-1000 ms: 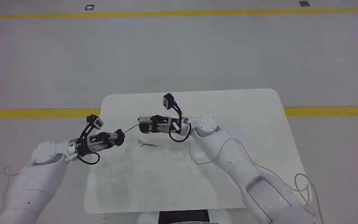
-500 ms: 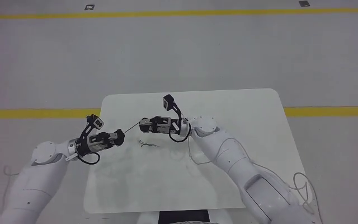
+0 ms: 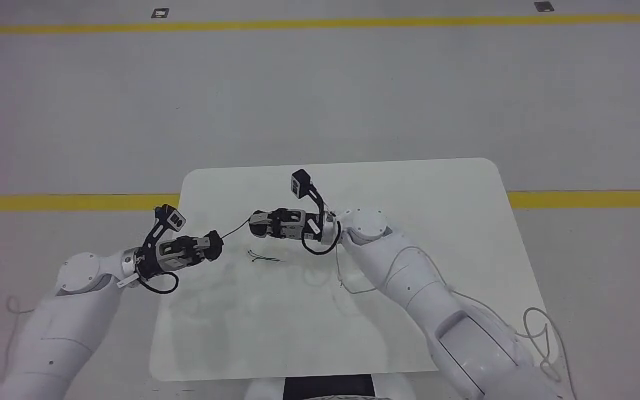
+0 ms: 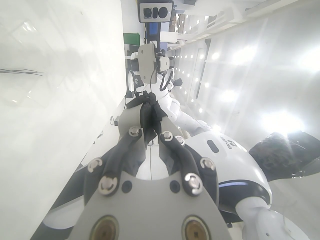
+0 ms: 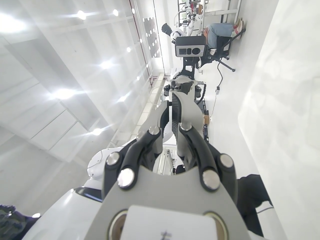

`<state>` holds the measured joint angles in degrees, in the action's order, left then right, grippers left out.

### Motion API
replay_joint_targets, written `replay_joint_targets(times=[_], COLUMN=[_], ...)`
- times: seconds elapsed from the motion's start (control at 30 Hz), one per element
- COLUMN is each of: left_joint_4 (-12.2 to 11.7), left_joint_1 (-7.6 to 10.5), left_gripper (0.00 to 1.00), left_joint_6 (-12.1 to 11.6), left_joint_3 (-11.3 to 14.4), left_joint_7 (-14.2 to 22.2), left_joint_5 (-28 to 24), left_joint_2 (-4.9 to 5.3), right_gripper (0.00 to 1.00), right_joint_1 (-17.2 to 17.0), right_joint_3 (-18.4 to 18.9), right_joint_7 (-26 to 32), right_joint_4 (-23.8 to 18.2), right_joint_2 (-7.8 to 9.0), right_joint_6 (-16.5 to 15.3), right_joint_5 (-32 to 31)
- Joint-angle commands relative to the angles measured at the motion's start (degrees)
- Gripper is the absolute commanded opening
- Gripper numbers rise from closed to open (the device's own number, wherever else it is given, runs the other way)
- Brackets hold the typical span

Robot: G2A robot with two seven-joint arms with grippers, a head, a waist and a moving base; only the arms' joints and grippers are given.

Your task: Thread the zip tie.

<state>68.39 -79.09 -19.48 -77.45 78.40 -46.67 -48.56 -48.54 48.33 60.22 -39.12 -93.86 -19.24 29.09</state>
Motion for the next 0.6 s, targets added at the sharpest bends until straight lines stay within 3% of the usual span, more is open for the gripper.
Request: replay_joint_targets(times=[0.0,0.07,0.1,0.13,0.17,0.2,0.57], left_joint_4=[0.21,1.12,1.41,1.56,1.68,1.78,2.92], left_joint_1=[-0.06,-0.27,-0.41,-0.51,-0.59,-0.66,-1.20], left_gripper=[0.00,0.06,0.34,0.49,0.80,0.99,1.00], left_joint_6=[0.29,0.84,0.89,0.93,0.97,0.96,1.02], left_joint_3=[0.14,0.42,0.38,0.32,0.26,0.19,-0.02], left_joint_7=[-0.87,-2.32,-2.62,-2.73,-2.79,-2.86,-3.03], left_joint_5=[0.14,0.54,0.69,0.73,0.73,0.74,1.00], left_joint_2=[-0.05,-0.13,-0.12,-0.11,-0.11,-0.10,-0.12], right_gripper=[0.00,0.00,0.00,0.00,0.00,0.00,0.00], right_joint_1=[-0.09,-0.19,-0.26,-0.33,-0.38,-0.43,-1.16], right_joint_3=[0.13,0.23,0.29,0.34,0.38,0.42,0.40], right_joint_7=[-0.04,-0.07,-0.11,-0.13,-0.17,-0.21,0.11], right_joint_4=[-0.06,-0.13,-0.18,-0.23,-0.27,-0.32,-1.42], right_joint_2=[0.02,0.04,0.05,0.05,0.06,0.06,-0.23], right_joint_6=[-0.14,-0.17,-0.15,-0.13,-0.11,-0.09,0.54], right_joint_5=[0.05,0.09,0.13,0.19,0.20,0.24,1.46])
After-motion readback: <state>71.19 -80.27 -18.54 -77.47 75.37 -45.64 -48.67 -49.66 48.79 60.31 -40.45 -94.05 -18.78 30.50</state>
